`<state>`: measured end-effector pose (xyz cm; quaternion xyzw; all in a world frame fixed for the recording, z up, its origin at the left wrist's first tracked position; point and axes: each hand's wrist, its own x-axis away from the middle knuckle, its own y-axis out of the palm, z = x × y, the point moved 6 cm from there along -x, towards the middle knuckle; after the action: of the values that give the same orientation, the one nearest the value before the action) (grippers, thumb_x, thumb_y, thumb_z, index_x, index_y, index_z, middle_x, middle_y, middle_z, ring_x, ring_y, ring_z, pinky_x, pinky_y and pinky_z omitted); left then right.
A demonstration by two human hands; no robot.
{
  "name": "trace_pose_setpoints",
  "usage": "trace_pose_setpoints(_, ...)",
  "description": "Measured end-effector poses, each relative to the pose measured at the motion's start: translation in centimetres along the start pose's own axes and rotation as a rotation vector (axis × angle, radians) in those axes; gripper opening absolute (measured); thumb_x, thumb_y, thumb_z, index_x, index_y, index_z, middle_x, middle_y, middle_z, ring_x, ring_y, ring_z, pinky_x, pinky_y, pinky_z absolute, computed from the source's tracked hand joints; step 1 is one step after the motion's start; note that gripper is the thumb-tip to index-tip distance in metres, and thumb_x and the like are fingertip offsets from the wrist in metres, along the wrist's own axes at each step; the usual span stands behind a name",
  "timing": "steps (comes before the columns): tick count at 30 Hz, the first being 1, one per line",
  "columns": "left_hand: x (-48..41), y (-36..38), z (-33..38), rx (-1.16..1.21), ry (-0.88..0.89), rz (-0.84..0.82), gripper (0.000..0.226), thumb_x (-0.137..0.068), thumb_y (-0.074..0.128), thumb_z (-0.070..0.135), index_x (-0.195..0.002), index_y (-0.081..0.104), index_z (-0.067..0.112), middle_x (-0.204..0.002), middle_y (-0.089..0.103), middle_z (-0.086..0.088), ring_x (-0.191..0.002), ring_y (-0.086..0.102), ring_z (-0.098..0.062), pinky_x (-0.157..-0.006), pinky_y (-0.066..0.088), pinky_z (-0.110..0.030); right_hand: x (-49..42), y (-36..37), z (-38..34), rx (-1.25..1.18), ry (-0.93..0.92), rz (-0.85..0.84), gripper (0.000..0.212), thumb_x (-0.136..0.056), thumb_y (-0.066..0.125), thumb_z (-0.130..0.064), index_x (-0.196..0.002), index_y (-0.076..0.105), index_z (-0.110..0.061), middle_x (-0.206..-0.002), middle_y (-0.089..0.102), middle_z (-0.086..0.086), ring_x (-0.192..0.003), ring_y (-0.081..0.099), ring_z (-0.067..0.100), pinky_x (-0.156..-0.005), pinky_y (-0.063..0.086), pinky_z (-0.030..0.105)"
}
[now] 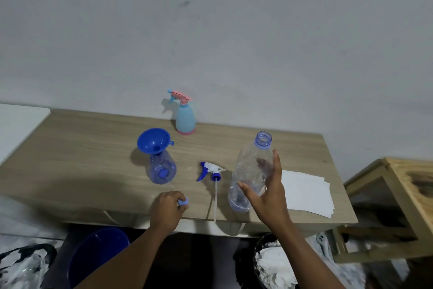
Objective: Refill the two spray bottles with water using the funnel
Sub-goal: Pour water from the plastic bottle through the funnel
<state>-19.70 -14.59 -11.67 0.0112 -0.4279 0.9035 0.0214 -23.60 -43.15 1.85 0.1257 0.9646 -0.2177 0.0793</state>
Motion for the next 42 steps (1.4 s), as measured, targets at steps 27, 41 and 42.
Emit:
trace_pose_setpoints(27,-8.0,-18.7,1.9,0.061,0.169,0.048,0.079,-0.061,0.075,0.071,-0.130,0.051,0.040,-0.118,0.065,0.018,-0.115,0.059,-0.014,-0.102,0.037,-0.042,-6.2,8.5,-14.6,0.622,-0.283,-0.475,0.101,-0.072,0.076,-0.055,-0.148,0.009,-0.063,-0.106,0.052,-0.009,-0.080,0.063,0.010,-0.081,0.056,0.036)
trace_pose_setpoints(41,-8.8,-19.5,2.4,0.162,0.224,0.088,0.074,-0.054,0.071,0.072,-0.120,0.060,0.039,-0.102,0.070,0.020,-0.097,0.064,-0.006,-0.096,0.049,-0.043,-6.6,8.6,-14.3,0.881,-0.192,-0.603,0.102,-0.072,0.073,-0.055,-0.149,0.006,-0.059,-0.111,0.054,-0.006,-0.079,0.050,0.004,-0.085,0.053,0.034)
trace_pose_setpoints(42,-8.8,-19.5,2.4,0.161,0.222,0.088,0.075,-0.054,0.071,0.072,-0.120,0.060,0.038,-0.102,0.070,0.020,-0.097,0.064,-0.006,-0.096,0.049,-0.043,-6.8,8.6,-14.3,0.899,-0.190,-0.606,0.102,-0.073,0.073,-0.055,-0.150,0.006,-0.058,-0.112,0.054,-0.006,-0.083,0.052,0.007,-0.085,0.053,0.035)
